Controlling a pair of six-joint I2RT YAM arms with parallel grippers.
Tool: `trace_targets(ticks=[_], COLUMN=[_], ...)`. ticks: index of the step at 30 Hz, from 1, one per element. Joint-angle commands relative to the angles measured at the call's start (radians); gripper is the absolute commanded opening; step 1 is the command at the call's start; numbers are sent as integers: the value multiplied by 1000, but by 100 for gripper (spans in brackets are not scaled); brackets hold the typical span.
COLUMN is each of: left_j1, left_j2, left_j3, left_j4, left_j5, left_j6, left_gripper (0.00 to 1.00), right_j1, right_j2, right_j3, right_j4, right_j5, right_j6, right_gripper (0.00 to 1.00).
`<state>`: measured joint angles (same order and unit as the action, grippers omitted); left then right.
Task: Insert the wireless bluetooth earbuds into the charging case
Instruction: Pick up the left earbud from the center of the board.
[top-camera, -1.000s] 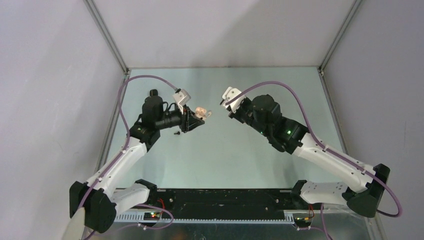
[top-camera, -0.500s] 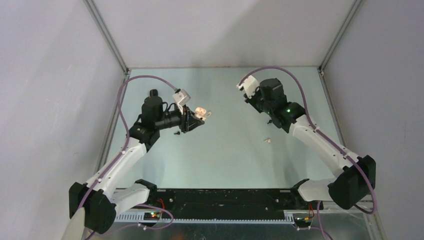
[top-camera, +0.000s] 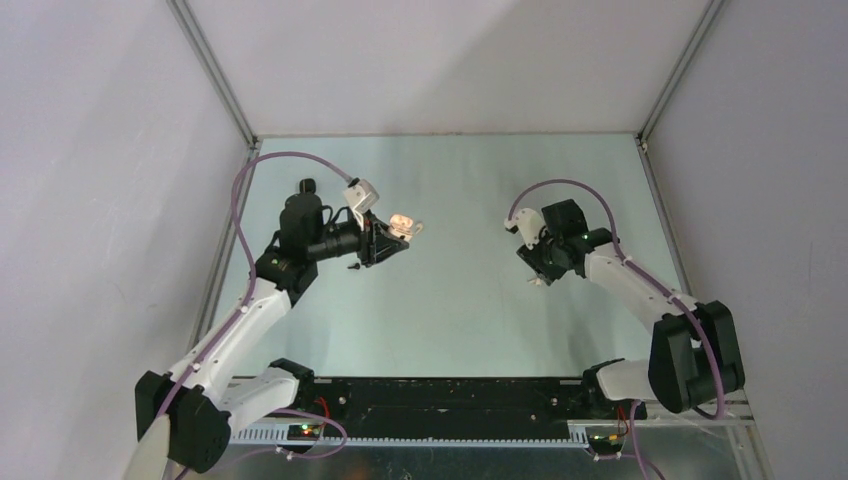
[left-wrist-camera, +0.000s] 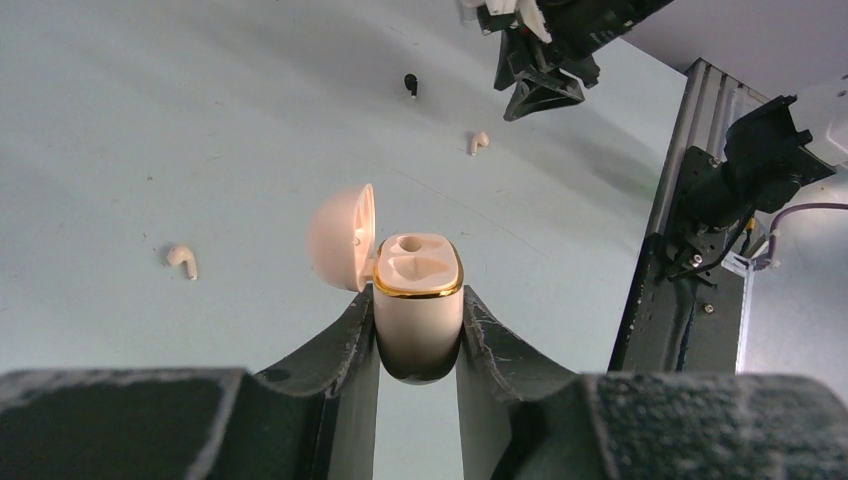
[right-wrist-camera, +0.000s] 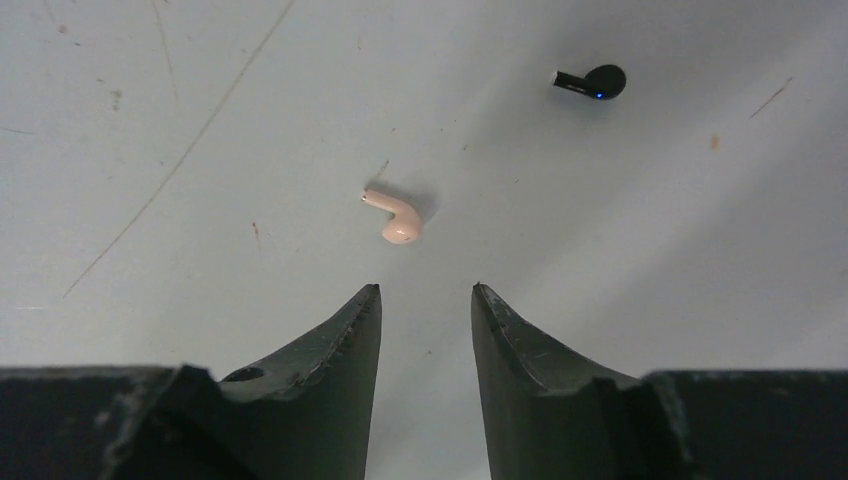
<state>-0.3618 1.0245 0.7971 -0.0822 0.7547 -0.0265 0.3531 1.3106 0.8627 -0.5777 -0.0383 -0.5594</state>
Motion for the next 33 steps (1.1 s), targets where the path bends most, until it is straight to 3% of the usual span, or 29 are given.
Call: trace_targets(ticks=[1,10,18,33], left_j1=[-5,-5,-5,-6], left_j2=[-32,-60,-53,-42], left_j3=[-15,-20,-22,-19], left_j4=[48,44,45,45], left_j5=[23,17,14,19], left_j6=[10,15,19,20], left_gripper=[0,0,0,0], right_j1=[-46,-60,-96,-164], right_j2=[44,189,254,261], right_j3=[21,19,21,43], right_j4=[-27,-5,39,35], right_j5=[-92,-109,-85,-293], right_j6=[65,92,102,98], right_gripper=[46,50,47,44])
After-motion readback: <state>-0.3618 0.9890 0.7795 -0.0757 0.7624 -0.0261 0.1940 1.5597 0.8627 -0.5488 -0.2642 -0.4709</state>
